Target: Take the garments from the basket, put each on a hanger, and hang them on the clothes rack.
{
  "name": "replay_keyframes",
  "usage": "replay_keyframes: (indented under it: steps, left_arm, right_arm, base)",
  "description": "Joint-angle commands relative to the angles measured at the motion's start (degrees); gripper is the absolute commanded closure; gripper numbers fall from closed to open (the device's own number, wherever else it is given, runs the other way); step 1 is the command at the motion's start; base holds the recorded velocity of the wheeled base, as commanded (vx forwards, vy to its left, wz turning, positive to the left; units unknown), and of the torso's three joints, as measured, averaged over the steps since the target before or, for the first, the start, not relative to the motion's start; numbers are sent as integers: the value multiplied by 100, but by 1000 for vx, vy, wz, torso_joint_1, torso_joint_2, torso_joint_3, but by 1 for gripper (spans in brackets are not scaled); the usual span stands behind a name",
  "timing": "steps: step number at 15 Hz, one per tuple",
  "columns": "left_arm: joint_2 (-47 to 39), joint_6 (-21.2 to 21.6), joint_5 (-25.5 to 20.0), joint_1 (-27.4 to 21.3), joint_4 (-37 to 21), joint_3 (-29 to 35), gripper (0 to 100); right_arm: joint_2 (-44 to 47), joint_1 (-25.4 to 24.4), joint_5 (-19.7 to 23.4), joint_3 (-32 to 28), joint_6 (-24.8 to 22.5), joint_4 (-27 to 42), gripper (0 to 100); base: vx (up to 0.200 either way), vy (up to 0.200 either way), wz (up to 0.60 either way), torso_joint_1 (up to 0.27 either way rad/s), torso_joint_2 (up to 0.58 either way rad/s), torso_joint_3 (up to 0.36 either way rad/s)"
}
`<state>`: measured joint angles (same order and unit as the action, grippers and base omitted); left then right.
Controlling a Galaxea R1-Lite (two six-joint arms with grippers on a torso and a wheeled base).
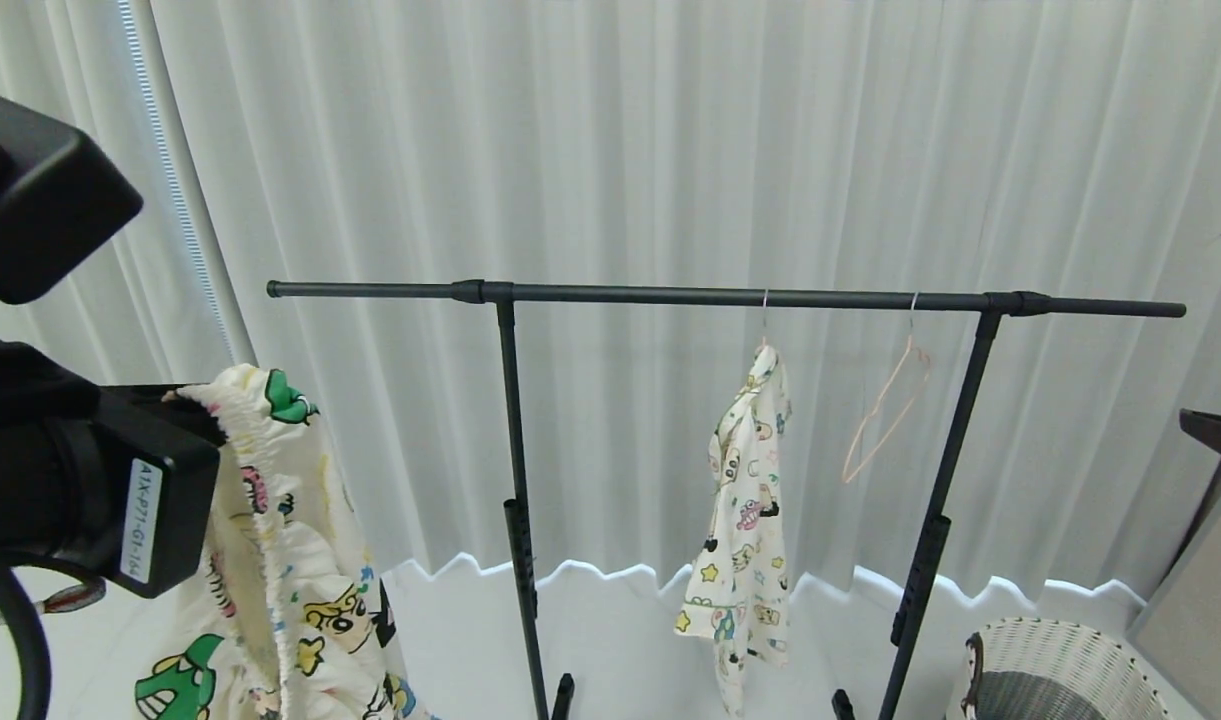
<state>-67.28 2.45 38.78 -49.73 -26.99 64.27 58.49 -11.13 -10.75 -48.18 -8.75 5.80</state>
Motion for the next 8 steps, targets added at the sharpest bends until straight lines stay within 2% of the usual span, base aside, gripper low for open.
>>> replay_keyframes:
  steps: [1,8]
  left_arm:
    - [-22,1,-2,-2,1,-2,100]
    - [13,10,7,-2,1,-2,100]
  right_arm:
    - [22,-3,3,10,-4,9,0]
    - [268,-3,108,28,14,9,0]
  base:
    - [200,0,0,2,-22,2]
    - [200,0,0,6,3,0]
